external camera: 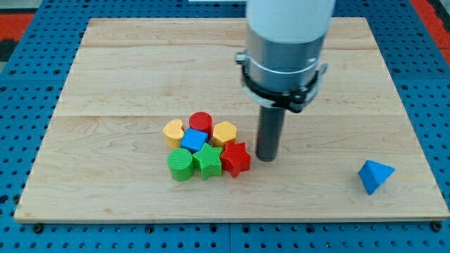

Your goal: Slide blue triangle a bit down

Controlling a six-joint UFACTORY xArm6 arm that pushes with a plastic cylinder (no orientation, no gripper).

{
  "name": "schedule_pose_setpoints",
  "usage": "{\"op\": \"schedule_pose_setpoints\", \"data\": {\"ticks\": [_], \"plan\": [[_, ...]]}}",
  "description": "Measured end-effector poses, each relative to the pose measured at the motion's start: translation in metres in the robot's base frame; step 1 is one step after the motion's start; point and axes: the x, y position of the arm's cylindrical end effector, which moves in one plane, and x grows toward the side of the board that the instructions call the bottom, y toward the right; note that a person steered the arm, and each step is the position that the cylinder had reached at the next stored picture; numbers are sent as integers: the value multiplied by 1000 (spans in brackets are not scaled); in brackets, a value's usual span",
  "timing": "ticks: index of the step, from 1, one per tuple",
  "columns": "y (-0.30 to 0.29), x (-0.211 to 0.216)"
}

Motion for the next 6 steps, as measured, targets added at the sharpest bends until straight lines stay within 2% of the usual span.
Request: {"op": "schedule_pose_setpoints", "data": {"ticks": [1,2,3,4,5,6], "plan": [[113,-22],[210,-19],[189,28],[116,32],[98,44],[121,56]]}}
